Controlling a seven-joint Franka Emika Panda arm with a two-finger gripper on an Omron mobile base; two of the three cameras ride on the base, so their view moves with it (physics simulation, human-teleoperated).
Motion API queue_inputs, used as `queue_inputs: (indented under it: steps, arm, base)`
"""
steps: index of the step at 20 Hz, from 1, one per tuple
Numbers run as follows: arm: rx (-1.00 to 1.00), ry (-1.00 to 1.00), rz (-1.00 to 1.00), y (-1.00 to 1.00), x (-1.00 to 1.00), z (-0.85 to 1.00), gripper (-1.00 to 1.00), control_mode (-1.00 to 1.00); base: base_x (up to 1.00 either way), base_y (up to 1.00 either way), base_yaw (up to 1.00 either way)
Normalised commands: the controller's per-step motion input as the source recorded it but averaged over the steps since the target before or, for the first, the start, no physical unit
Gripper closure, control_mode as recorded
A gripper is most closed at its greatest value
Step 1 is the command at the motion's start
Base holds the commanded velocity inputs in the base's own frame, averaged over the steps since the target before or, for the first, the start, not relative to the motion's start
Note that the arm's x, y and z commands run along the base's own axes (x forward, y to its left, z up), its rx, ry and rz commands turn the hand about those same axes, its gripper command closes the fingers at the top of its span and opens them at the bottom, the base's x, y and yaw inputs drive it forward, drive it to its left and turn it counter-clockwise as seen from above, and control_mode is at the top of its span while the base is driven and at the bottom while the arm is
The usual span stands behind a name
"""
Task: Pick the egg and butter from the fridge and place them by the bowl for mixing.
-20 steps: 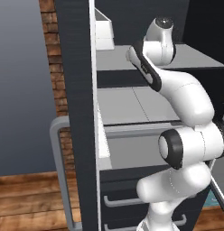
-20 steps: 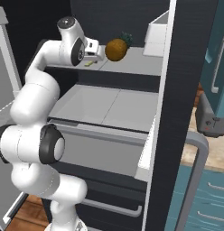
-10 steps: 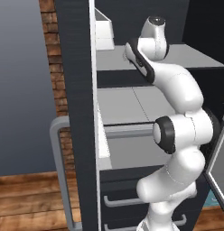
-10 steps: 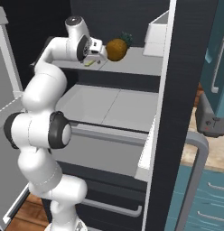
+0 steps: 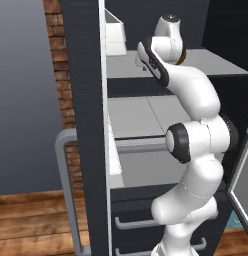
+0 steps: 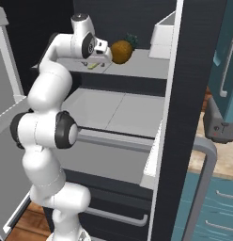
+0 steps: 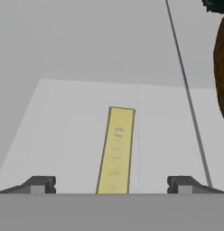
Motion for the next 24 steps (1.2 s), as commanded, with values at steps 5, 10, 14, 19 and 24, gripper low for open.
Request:
queue_inputs:
  steps: [5,10,14,19,24]
  arm:
    - [0.0,0.03,0.0,0.0,-0.01,-0.44,1.0,-1.0]
    - [0.01,0.0,0.0,0.0,-0.01,-0.42,1.0,-1.0]
    - [0.05,0.0,0.0,-0.03,-0.27,-0.36,1.0,-1.0]
    - [0.1,0.0,0.0,-0.05,-0.57,-0.18,1.0,-1.0]
    - [0.06,0.0,0.0,-0.05,-0.81,0.0,1.0,-1.0]
  base:
    - [0.0,0.0,0.0]
    - [0.0,0.0,0.0]
    - [0.0,0.0,0.0]
    - [0.0,0.0,0.0]
    - [0.0,0.0,0.0]
